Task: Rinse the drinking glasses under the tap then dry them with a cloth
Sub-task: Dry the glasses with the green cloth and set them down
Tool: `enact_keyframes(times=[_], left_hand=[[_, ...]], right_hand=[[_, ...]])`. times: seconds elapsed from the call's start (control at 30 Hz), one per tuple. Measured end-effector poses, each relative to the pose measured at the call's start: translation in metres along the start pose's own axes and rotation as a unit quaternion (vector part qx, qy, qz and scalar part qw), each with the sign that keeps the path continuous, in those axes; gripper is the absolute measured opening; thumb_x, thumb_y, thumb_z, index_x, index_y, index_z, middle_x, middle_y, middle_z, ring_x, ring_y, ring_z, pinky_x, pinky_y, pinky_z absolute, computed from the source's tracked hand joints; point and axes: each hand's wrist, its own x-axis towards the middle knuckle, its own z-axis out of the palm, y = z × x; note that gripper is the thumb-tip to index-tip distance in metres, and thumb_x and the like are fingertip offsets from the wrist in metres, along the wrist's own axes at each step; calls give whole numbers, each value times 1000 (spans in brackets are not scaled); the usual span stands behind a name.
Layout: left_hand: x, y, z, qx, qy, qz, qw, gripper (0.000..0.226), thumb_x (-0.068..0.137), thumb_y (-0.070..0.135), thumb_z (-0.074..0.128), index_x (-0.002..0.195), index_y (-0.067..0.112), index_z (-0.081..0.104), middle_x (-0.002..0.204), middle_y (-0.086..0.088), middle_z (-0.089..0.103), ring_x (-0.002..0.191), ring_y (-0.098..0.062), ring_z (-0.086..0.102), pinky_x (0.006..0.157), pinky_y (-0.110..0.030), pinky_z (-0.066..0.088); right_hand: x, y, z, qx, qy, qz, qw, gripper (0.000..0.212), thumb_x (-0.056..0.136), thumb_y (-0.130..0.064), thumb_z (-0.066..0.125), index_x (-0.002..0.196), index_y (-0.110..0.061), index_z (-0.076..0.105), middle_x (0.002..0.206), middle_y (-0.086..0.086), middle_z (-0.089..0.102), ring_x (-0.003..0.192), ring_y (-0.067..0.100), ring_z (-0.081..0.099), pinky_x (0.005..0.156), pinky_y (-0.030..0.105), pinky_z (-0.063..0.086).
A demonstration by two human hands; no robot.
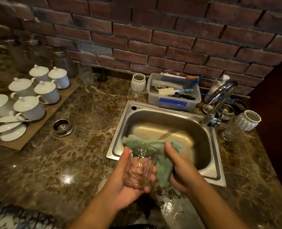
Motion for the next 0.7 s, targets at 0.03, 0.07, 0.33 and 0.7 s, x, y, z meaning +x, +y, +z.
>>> enact_keyframes(times=[0.03, 0.07, 0.33, 0.7], left_hand=[[1, -2, -1, -21, 23, 20, 999, 80, 79, 70, 61, 111, -3, 67, 89, -23, 68, 65, -28, 68, 48, -32, 54], [2, -5, -2, -26, 49, 42, 998, 79, 81, 69, 56, 112, -3, 67, 89, -23, 68, 67, -28, 68, 49, -32, 55], [0, -1, -16, 216, 237, 233, 918, 51, 80, 51, 67, 114, 14, 63, 103, -16, 76, 87, -20, 76, 68, -29, 60], [-10, 24, -77, 495, 243, 259, 793, 71, 62, 56, 81, 123, 49, 45, 121, 10, 63, 108, 0, 64, 93, -23, 53]], right_hand=[[2, 7, 4, 40, 16, 10, 999, 56, 86, -41, 55, 120, 2, 65, 96, 23, 71, 73, 26, 70, 67, 36, 61], [4, 12, 10, 74, 33, 19, 997, 59, 87, -42, 56, 124, 3, 62, 95, 25, 68, 71, 27, 67, 64, 36, 60], [16, 53, 39, 155, 74, 63, 983, 46, 103, -27, 40, 133, 5, 55, 129, 32, 61, 123, 43, 59, 111, 56, 39], [36, 69, 46, 58, 160, 145, 975, 52, 95, -47, 50, 120, -5, 68, 123, 36, 62, 105, 47, 57, 86, 57, 49]])
